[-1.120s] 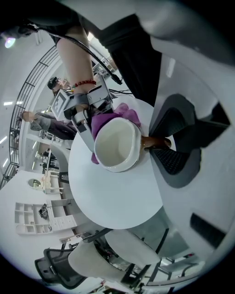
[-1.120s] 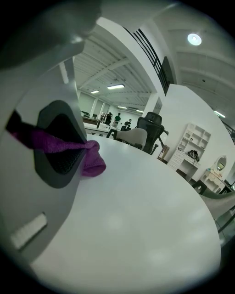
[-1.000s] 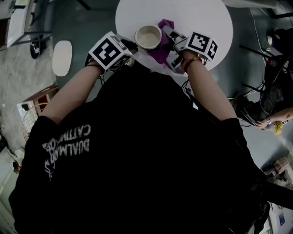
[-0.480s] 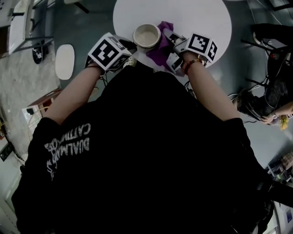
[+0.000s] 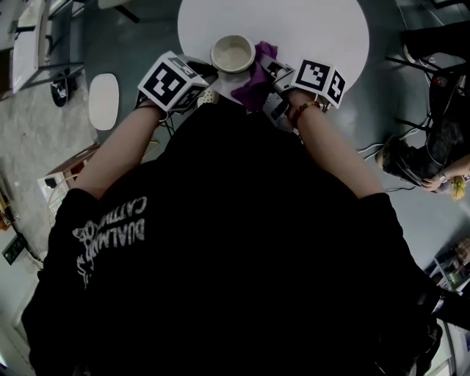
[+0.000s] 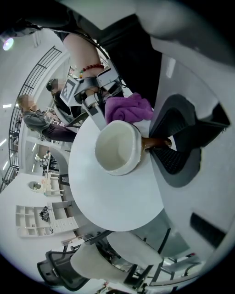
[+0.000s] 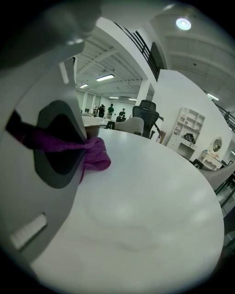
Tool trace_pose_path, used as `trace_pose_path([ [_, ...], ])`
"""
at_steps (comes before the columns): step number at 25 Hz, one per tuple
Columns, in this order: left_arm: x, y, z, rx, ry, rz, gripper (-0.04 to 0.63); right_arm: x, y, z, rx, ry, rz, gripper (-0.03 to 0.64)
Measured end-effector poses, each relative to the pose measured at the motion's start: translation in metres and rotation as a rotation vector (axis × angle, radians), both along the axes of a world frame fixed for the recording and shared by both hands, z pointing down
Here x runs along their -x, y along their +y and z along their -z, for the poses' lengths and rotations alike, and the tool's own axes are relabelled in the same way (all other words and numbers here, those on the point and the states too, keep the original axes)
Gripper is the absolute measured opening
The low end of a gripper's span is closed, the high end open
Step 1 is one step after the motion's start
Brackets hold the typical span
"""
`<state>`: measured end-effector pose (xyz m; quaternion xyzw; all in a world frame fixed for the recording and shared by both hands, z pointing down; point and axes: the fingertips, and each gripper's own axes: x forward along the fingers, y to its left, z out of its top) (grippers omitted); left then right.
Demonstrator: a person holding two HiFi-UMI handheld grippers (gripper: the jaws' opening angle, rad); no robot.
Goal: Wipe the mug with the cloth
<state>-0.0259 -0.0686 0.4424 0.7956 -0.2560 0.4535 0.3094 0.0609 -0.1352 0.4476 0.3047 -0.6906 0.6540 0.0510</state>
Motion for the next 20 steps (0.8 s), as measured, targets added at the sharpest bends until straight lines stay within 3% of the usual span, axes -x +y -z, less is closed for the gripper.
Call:
trace_pose_path([
  [9,0.004,-0.018,0.003,-0.006,-0.006,0.007,0.069,0.008,0.005,0.002,0.073,-0.030,0.046,0.029],
  [20,0.006,0.038,-0.002,-0.013,-0.002,0.003,0.069,0.026,0.085,-0.002,0.110,-0.110,0.092,0.029],
])
